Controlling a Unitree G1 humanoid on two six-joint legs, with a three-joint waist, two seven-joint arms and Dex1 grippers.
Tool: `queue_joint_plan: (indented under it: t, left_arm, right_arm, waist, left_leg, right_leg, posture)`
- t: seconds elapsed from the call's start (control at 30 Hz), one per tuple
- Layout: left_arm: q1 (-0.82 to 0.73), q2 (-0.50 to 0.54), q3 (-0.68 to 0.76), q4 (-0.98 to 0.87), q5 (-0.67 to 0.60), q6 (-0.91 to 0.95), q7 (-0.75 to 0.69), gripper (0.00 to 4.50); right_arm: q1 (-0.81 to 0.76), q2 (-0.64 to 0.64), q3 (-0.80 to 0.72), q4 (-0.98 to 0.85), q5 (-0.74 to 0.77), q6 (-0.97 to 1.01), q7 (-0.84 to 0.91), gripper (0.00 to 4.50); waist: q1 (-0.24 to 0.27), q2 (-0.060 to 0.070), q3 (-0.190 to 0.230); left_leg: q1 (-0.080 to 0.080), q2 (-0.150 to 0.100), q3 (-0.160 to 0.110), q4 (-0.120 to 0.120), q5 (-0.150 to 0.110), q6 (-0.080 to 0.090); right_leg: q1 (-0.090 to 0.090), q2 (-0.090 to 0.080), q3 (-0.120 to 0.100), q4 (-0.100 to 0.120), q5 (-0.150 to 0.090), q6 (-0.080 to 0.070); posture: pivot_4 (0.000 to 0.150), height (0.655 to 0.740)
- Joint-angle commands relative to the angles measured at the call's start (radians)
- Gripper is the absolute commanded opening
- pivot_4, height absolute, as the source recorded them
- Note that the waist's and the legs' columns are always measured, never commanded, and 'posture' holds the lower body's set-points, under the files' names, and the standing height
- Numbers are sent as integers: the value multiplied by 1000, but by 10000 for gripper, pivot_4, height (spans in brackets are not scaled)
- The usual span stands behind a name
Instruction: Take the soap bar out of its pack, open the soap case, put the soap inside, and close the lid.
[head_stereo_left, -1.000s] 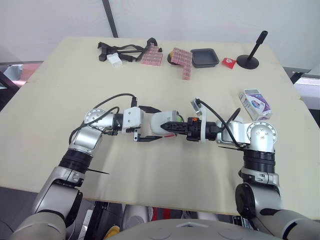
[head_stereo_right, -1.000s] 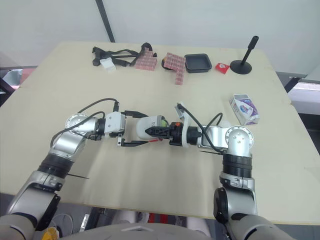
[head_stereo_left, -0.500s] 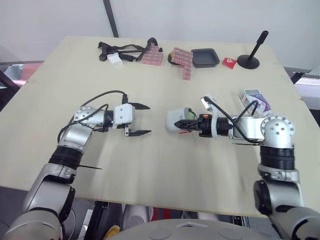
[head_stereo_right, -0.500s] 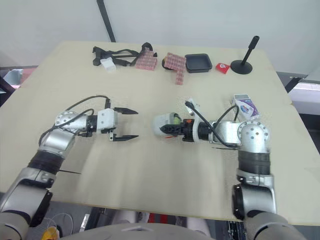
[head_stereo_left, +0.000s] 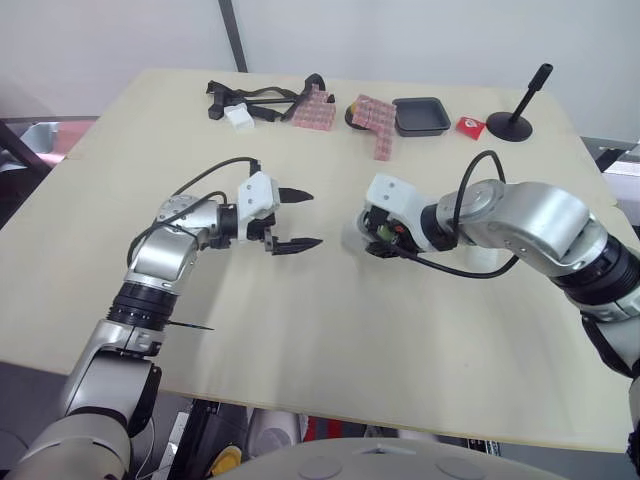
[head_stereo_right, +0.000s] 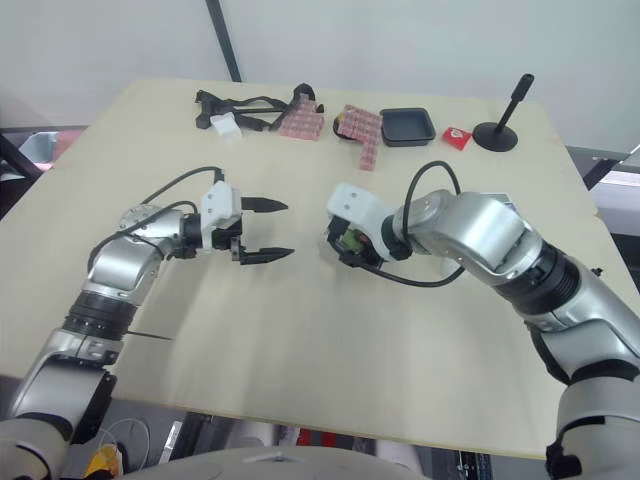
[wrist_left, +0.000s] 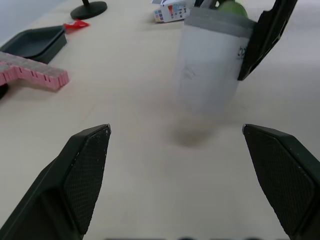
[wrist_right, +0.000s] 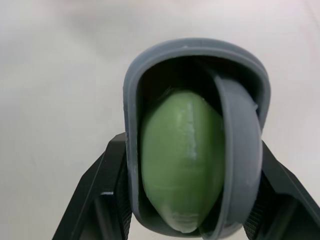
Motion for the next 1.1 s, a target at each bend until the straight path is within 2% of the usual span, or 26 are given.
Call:
queue_joint_plan:
  t: [0.03,0.53,1.1]
  left_arm:
    - [-16,-4,-40,-40,43,2,8,44924]
    - [-65,-53,-71,-3,68,13,14,44924]
    - [-103,-69,-96,7,76,29,-31,44924]
  right_arm:
    - [-56,-20,44,2,-122,-87,82,22580]
    - [-78,-12,124,21,-377,-235,330,22580]
    - [-70,56,116,37,-513,-279,440,22580]
  waist:
    - [1,0,0]
    - [-13,0,0]
    - [-33,0,0]
  left_leg:
    - [1,0,0,0,0,0]
    - [-1,1,0,2,0,0]
    - [-3,1,0,7,0,1]
  right_leg:
    - [0,0,0,1,0,0]
    - [-1,0,2,5,0,0]
    - [-4,-1,4,10,0,-1]
  posture:
    - [1500,7400]
    - [1500,7400]
    - [1500,7400]
